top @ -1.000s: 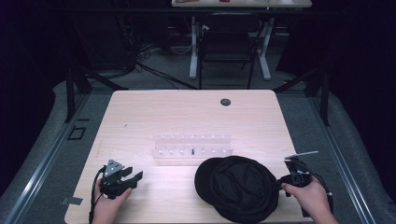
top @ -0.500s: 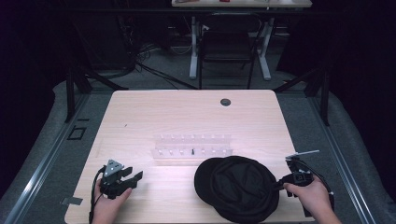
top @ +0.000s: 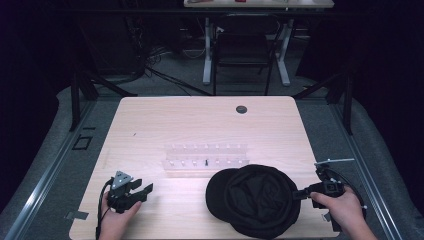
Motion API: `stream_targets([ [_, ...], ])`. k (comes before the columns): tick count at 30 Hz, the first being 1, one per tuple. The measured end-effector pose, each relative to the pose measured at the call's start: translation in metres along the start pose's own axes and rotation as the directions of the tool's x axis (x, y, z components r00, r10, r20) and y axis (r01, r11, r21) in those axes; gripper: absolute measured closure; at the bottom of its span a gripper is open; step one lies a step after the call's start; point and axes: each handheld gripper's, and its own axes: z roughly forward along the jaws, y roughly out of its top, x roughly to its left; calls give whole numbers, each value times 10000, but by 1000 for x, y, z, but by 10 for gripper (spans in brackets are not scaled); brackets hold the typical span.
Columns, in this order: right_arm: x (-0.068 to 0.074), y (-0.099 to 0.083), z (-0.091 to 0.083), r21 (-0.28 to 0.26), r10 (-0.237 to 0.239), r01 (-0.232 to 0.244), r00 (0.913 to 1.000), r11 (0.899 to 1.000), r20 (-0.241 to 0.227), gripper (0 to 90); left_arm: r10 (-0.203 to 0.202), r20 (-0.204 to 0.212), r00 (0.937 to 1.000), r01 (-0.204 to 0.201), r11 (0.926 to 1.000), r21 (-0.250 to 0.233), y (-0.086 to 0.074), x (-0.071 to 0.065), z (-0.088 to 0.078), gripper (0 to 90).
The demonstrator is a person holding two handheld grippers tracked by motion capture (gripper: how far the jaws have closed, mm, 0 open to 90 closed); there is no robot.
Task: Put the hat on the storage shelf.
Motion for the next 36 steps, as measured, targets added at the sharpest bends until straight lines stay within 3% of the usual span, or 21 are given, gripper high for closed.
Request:
stream_targets([
  [2,2,0,-1,-102,115,-115,9999,9999,7,880,3,-14,10000,-3,10000,11,0,0,0,493],
  [3,2,1,-6,192,-122,122,9999,9997,6,880,1,-6,10000,-1,10000,-5,0,0,0,494],
  [5,4,1,-8,-12,-21,20,9986,10000,-532,881,21,-11,10000,-21,10000,5,0,0,0,494],
  [6,6,2,-11,63,1,2,9988,10000,-496,881,16,-13,10000,-16,10000,10,0,0,0,494],
  [8,9,4,-16,-91,58,-69,9933,9999,-1154,881,20,-12,10000,-20,10000,10,0,0,0,494],
  [18,27,7,-26,-65,-81,70,9794,10000,-2016,882,-6,-36,10000,6,10000,-41,0,0,0,494],
  [19,31,7,-26,-262,115,-174,9769,9995,-2135,882,-5,-32,10000,5,10000,-43,0,0,0,493],
  [21,33,8,-29,-43,-100,93,9708,9999,-2397,882,-1,-36,10000,1,10000,-50,0,0,0,494],
  [22,36,8,-29,-162,39,-83,9679,9998,-2512,882,0,-37,10000,0,10000,-49,0,0,0,494],
  [24,39,9,-31,-74,-40,21,9620,10000,-2730,882,-8,-35,10000,8,10000,-47,0,0,0,494],
  [25,42,10,-32,-121,-41,4,9516,9999,-3073,883,-6,-42,10000,6,10000,-50,0,0,0,494],
  [26,42,10,-32,-121,-41,4,9516,9999,-3073,883,-6,-42,10000,6,10000,-50,0,0,0,494],
  [27,45,10,-33,-106,-65,32,9452,9999,-3264,883,-13,-37,10000,12,10000,-52,0,0,0,494],
  [31,50,12,-34,-109,-84,49,9351,9999,-3542,883,-14,-38,10000,14,10000,-50,0,0,0,494],
  [34,54,13,-35,-136,-75,23,9182,9999,-3961,883,-34,-50,10000,34,10000,-76,0,1,0,493],
  [36,57,14,-36,-183,-121,51,9123,9998,-4093,883,-34,-56,10000,34,10000,-74,0,1,-1,494],
])
